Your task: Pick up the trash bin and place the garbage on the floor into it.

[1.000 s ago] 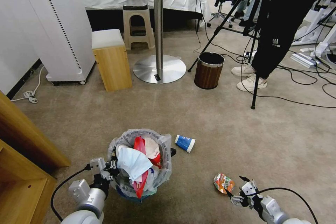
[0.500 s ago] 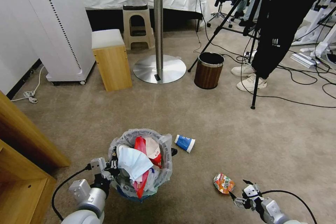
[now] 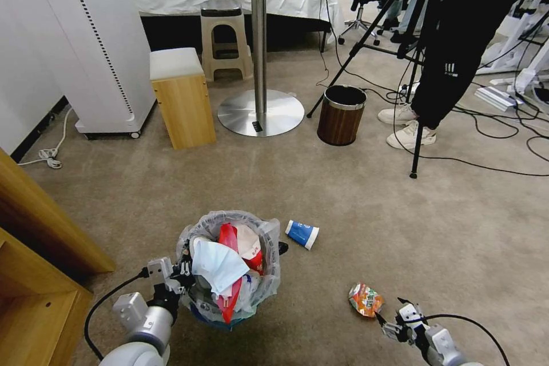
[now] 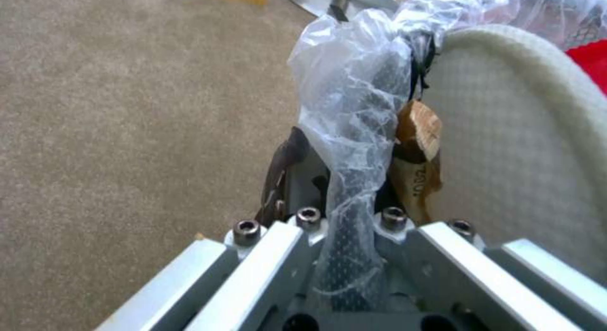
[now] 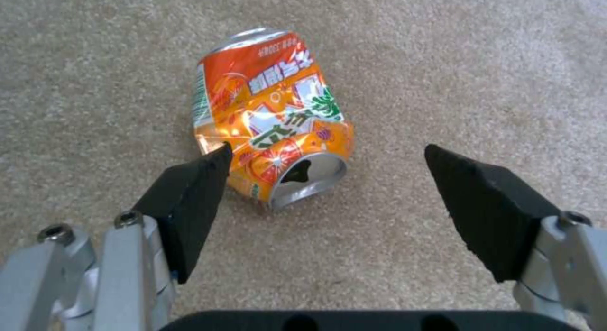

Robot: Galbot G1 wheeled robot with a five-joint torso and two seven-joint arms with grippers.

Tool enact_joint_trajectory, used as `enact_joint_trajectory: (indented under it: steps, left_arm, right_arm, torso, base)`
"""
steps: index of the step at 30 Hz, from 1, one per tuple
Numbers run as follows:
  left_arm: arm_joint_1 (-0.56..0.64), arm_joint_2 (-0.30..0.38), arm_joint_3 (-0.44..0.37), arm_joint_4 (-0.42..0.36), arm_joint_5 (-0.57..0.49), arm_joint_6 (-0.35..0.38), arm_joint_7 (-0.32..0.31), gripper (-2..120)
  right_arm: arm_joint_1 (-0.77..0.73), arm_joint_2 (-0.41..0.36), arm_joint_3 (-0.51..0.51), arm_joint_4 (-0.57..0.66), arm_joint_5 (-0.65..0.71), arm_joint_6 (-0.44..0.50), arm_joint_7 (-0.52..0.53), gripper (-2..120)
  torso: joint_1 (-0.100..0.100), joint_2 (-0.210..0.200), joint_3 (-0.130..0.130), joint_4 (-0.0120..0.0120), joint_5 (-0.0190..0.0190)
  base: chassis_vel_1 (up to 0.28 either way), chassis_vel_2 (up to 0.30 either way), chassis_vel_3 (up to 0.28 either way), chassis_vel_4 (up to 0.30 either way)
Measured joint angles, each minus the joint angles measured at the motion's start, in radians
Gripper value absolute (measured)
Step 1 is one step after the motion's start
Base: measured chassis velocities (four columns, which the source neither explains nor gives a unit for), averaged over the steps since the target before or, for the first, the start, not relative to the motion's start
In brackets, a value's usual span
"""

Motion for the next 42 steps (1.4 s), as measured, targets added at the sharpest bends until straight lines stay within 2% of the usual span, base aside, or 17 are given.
enact_joint_trajectory:
  steps: [29, 42]
  left_arm:
    - [0.020, -0.003, -0.006, -0.003, 0.004, -0.004, -0.001, 1]
    - [0.032, -0.005, -0.009, -0.018, 0.008, -0.004, -0.001, 1]
  right_arm:
    - [0.080, 0.087, -0.034, -0.128, 0.001, 0.018, 0.002, 79]
    - [0.112, 0.112, -0.032, -0.128, 0.035, 0.017, 0.014, 78]
  torso:
    - [0.000, 0.000, 0.000, 0.0000, 0.0000]
    - [0.000, 0.000, 0.000, 0.0000, 0.0001]
  base:
    - [0.000, 0.000, 0.000, 0.000]
    - [0.000, 0.000, 0.000, 0.000]
